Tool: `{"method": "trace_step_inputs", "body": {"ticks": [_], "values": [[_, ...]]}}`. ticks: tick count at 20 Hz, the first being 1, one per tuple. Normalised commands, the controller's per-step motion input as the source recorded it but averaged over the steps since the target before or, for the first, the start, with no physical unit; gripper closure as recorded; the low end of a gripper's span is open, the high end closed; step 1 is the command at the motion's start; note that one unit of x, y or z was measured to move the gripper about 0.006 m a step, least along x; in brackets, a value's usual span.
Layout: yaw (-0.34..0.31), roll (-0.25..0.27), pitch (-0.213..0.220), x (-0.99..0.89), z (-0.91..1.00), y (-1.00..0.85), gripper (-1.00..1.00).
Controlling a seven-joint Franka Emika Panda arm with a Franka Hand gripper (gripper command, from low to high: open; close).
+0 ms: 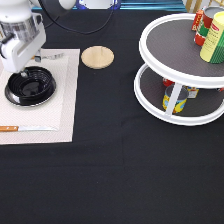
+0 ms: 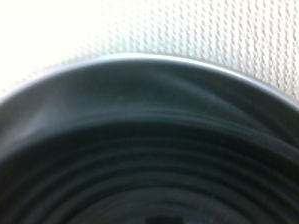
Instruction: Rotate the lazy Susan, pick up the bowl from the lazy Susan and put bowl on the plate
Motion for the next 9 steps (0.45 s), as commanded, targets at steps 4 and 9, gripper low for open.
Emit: {"method": "trace_step_inputs", "body": {"ticks": [4, 9], "values": [[0.0, -0.003, 0.13, 0.2, 0.41, 0.01, -1.0], [0.0, 0.0, 0.0, 0.0, 0.0, 0.0, -1.0]]}}
